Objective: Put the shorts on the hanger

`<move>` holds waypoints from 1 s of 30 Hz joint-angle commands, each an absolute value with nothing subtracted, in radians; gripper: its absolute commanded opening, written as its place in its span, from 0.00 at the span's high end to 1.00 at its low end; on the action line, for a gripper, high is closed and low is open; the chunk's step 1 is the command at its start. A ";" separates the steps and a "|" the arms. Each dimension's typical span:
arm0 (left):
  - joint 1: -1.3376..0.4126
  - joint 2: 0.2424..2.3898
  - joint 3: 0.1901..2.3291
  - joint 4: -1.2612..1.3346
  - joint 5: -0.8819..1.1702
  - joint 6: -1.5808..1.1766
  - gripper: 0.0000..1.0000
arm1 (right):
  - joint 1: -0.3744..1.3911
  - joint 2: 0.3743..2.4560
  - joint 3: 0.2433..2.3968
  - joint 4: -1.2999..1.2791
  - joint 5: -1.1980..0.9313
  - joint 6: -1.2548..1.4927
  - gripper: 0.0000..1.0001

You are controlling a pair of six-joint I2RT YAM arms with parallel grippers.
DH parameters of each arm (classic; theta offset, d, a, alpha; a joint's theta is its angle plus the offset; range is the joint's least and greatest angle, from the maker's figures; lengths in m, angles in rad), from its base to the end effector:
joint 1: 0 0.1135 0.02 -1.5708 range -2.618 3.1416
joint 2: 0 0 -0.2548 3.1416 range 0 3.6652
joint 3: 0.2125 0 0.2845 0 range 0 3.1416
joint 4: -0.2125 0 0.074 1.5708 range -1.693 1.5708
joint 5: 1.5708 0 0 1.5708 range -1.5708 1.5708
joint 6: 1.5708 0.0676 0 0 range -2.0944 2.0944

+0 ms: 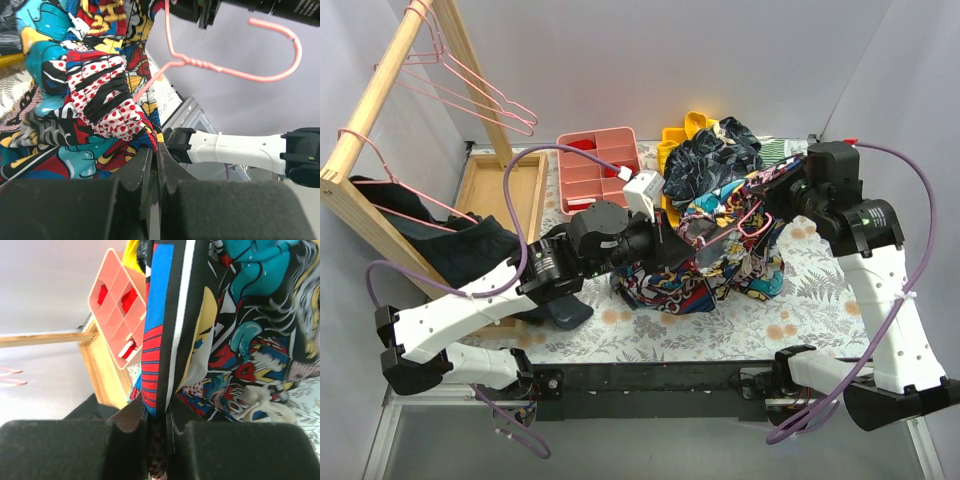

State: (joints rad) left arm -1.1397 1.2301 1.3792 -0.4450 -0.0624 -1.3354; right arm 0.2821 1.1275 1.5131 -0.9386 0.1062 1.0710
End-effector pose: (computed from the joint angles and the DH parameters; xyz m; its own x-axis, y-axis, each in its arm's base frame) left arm 0.1443 -0.3038 0.4131 -0.8859 -0.3965 -0.2408 0.0872 0.3675 -0.9259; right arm 0.2575 0.0672 0.4297 -0.4087 0.7902 -0.4567 0.3516 0.5981 0.7202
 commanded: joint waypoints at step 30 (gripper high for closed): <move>-1.038 1.079 0.851 -0.359 0.156 -0.974 0.19 | 0.281 1.298 0.919 -0.594 -0.152 1.181 0.99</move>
State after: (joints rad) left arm -1.0344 1.1778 0.8745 -0.3042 0.1188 -1.0313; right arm 0.2817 1.2987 0.9321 -0.6308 -0.1173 1.1660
